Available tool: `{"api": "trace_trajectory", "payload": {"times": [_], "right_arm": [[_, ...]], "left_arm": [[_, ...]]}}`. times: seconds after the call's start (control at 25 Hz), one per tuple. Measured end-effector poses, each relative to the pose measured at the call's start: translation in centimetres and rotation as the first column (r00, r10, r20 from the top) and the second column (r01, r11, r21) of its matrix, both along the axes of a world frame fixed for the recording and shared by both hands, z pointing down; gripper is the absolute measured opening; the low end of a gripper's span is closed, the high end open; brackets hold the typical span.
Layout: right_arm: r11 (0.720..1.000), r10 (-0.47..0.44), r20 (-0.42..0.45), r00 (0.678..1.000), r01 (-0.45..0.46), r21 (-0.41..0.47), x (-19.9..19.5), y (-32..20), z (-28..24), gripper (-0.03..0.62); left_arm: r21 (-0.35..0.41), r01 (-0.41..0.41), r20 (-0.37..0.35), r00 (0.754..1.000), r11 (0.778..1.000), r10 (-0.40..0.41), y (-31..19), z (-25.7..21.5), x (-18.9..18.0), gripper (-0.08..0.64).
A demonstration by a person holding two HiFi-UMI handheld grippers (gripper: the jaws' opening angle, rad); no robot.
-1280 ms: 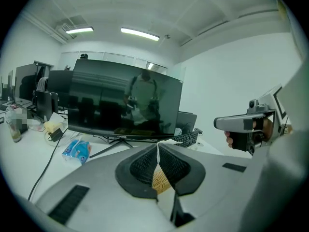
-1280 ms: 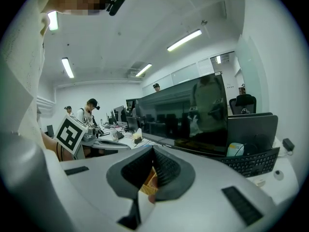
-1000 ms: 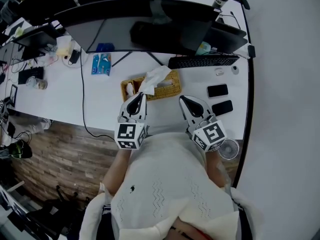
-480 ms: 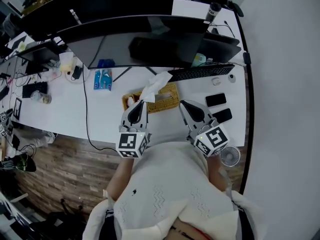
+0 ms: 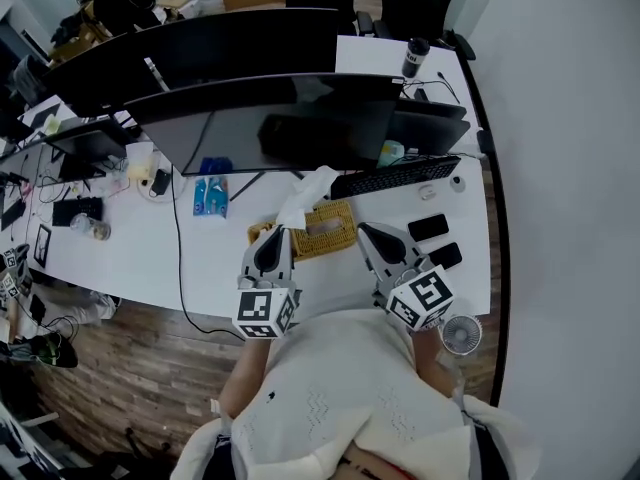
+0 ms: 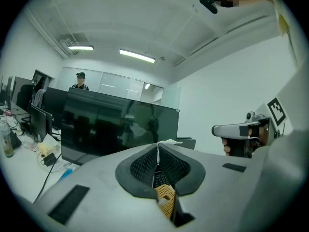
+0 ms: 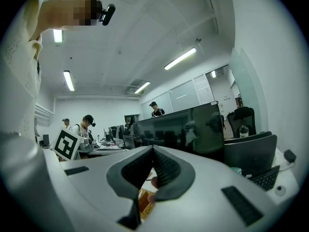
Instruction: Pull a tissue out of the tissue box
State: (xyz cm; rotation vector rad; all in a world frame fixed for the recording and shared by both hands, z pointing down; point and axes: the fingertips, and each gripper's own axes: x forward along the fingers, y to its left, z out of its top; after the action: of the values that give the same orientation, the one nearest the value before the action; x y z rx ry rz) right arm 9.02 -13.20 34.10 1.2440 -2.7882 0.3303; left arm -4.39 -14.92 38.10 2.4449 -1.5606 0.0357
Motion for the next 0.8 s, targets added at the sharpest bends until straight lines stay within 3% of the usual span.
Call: {"api": "trace_trajectory", "payload": {"times": [0.32, 0.56, 0.8], "right_arm": [[1.000, 0.010, -0.026, 1.000, -0.009, 0.025, 0.5, -0.2, -0.5, 0.000], [1.000, 0.014, 0.022, 1.000, -0.014, 0.017, 0.7, -0.3, -0.8, 0.000], [1.000, 0.010, 0.006, 1.000, -0.010, 0.026, 0.6, -0.1, -1.3, 0.000]], "left_arm": [[0.027, 0.004, -0.012, 1.000, 1.000, -0.004, 0.0, -1.0, 0.2, 0.017], [0.038, 0.000, -0.021, 1.000, 0.999, 0.001, 0.0, -1.1, 0.5, 0.017], [0.044, -0.004, -0.025, 1.000, 0.999, 0.005, 0.2, -1.6, 0.7, 0.017]]}}
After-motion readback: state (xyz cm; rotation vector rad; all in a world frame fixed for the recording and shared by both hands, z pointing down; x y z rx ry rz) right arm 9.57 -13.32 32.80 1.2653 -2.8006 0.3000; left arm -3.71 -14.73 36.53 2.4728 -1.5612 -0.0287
